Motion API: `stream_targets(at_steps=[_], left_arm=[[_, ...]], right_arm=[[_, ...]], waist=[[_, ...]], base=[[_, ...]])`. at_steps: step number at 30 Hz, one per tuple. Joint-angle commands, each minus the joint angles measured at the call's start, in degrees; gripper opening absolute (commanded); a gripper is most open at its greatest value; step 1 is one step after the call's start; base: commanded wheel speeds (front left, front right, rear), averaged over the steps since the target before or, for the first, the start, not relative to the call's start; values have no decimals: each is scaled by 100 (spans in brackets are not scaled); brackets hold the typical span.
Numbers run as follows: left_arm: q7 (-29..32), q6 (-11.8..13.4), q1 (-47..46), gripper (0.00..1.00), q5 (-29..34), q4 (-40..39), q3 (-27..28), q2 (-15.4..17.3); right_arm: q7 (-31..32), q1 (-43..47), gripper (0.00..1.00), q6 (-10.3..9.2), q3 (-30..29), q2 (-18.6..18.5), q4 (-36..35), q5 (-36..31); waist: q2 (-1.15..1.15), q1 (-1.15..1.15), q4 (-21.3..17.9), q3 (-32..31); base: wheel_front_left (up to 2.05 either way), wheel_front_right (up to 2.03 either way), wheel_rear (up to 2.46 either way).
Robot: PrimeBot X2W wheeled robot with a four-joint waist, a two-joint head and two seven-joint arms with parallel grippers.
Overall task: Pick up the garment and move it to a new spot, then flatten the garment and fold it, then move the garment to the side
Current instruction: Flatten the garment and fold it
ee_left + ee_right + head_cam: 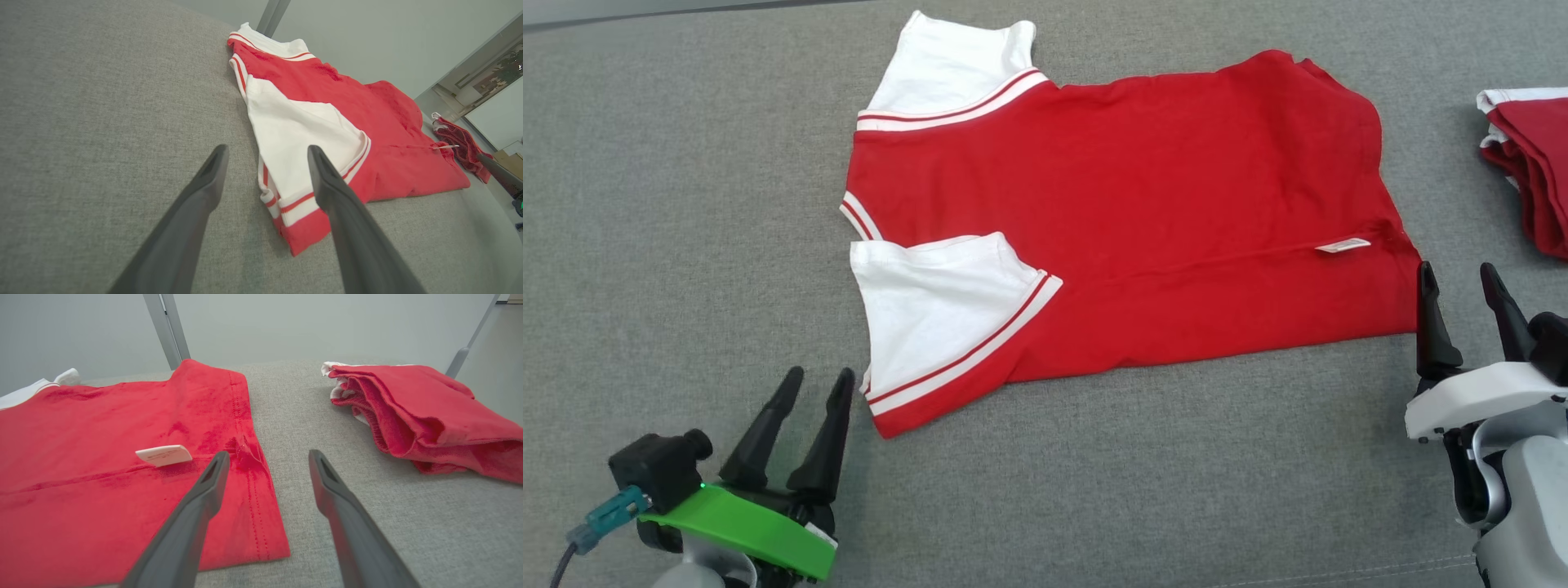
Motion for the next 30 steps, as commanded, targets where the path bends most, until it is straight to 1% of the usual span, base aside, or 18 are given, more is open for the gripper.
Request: stream_targets(at_steps=[1,3,6,9,12,15,16,17,22,23,24,25,30], left_arm=[[79,14,95,100,-172,-14,-32,-33],[205,14,142,100,-231,62,-117,-8],[584,18,132,100,-390,204,-321,-52],[747,18,55,100,-482,250,-382,-72],[1129,17,1,100,-652,336,-553,-84],[1326,16,-57,100,-746,441,-637,-75],[1308,16,-89,69,-715,461,-653,-64],[1254,16,-112,1,-687,460,-659,-61],[1130,15,-202,0,-695,414,-740,7],[1114,15,-223,0,-700,404,-755,34],[1091,15,-233,0,-718,396,-772,53],[1063,15,-241,0,-714,388,-788,77],[1034,15,-191,0,-755,354,-886,222]], right_arm=[[-16,87,100,-9,35,24,-50,72],[-16,154,100,-9,37,69,-87,155],[-17,209,100,-9,89,120,-94,217],[-16,177,100,-9,142,117,-31,251],[-16,45,100,-9,231,112,272,376],[1,-141,100,-9,297,150,582,706],[28,-202,100,-8,324,154,694,823],[39,-270,100,-9,336,142,809,934],[258,-541,100,-8,575,68,1384,1380],[308,-567,77,-7,642,50,1476,1447],[301,-582,36,-5,719,32,1527,1520],[289,-599,0,-5,788,20,1569,1616],[224,-462,0,-9,1125,-184,1609,1969]], waist=[[0,0,-15,-11],[0,0,-25,-5],[0,0,-59,17],[0,0,-84,38],[0,0,-122,40],[0,0,-145,41],[0,0,-152,43],[0,0,-157,45],[0,0,-103,37],[0,0,-88,33],[0,0,-77,29],[0,0,-71,22],[0,0,-79,-69]], base=[[0,0,0],[0,0,0],[0,0,0],[0,0,0],[0,0,0],[0,0,0],[0,0,0],[0,0,0],[0,0,0],[0,0,0],[0,0,0],[0,0,0],[0,0,0]])
